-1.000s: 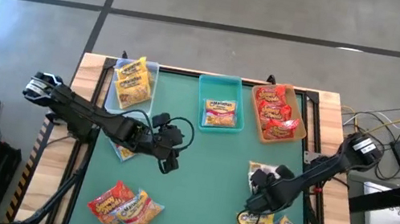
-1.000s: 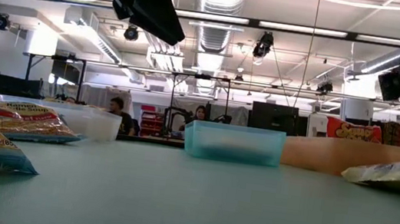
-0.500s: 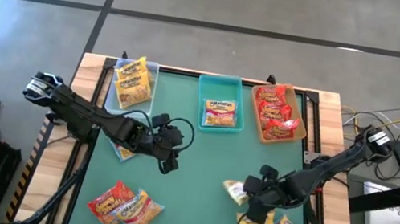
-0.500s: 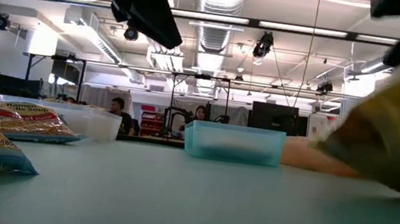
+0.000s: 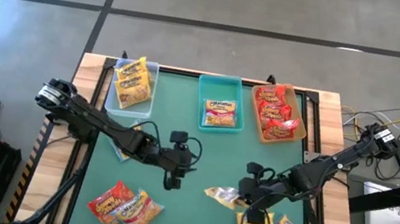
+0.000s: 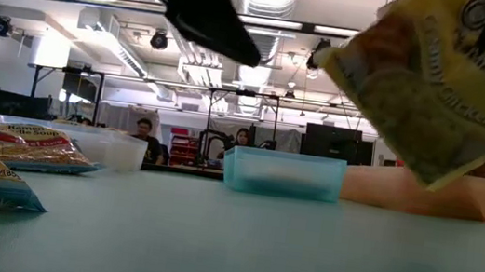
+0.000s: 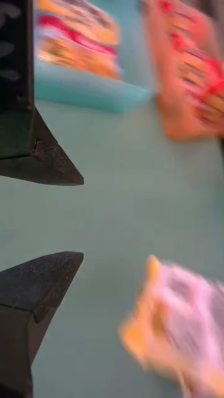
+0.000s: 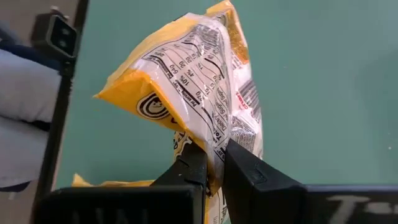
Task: Sort Maruchan noodles
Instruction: Put the yellow noodle pack into the white bin
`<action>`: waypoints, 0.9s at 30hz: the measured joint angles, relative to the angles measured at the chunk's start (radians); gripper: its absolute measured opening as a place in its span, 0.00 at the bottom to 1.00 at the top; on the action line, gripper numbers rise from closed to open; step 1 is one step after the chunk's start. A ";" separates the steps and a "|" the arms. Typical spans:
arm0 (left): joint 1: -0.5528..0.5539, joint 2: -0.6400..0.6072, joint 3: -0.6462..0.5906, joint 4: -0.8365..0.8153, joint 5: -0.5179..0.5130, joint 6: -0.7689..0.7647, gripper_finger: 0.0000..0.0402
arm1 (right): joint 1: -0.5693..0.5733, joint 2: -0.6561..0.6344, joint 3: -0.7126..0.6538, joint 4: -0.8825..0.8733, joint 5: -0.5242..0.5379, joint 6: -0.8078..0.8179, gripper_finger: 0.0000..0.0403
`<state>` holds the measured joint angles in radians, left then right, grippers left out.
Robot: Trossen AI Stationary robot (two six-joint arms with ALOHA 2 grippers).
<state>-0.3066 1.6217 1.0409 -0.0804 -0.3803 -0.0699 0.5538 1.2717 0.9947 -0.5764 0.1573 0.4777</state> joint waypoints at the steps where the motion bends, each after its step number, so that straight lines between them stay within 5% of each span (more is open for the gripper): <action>1: -0.004 0.009 0.000 0.040 0.015 0.033 0.42 | -0.007 0.002 0.000 -0.001 0.000 -0.003 0.05; 6: -0.014 0.052 -0.002 0.210 0.111 0.108 0.42 | -0.045 0.007 -0.001 0.006 -0.001 -0.025 0.05; 27: -0.027 0.093 0.010 0.380 0.137 0.118 0.42 | -0.224 0.007 -0.001 0.051 -0.091 -0.024 0.05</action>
<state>-0.3340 1.7145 1.0508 0.2999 -0.2435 0.0482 0.3294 1.2785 0.9939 -0.5250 0.0663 0.4537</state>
